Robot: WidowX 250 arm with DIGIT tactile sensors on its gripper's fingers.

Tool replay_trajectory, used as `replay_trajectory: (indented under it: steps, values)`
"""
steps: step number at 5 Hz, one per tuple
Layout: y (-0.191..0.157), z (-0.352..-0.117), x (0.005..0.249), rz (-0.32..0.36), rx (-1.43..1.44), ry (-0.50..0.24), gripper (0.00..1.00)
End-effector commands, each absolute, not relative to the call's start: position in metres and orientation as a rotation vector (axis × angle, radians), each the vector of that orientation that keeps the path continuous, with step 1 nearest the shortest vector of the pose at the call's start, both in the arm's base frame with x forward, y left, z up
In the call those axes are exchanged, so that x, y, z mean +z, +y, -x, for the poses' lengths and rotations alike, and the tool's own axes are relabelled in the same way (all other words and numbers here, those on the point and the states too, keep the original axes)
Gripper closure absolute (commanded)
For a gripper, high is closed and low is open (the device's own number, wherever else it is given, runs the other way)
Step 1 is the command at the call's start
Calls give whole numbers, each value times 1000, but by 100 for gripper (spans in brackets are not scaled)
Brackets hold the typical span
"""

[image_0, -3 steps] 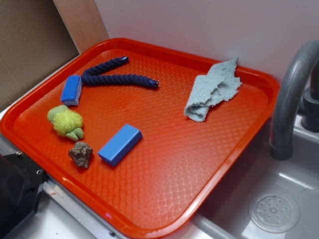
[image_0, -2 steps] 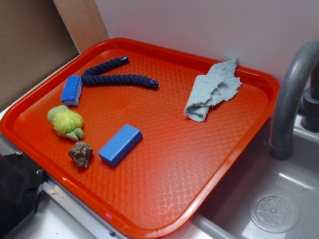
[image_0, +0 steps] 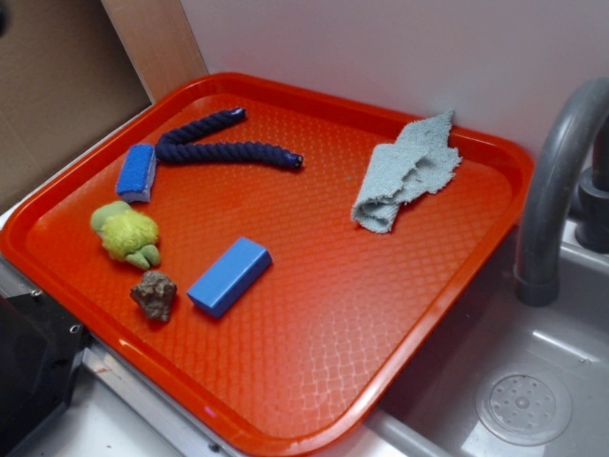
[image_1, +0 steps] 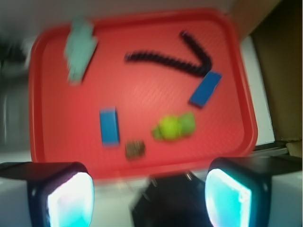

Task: Grab the blue rope.

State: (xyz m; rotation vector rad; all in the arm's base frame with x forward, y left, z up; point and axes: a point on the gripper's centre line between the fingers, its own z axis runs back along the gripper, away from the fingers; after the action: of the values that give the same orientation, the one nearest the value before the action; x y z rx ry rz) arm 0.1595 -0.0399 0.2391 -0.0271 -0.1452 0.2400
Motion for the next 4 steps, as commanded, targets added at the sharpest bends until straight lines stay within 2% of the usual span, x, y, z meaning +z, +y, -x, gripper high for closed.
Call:
replay_trajectory:
  steps: [1,2,3,4]
  values:
    - [-34,-238,220,-26,699,-261,0]
    - [-21,-251,192,-52,948,-273,0]
    - [-12,-267,147,-134,1190,-353,0]
    - [-3,-268,113,-196,1426,-327,0]
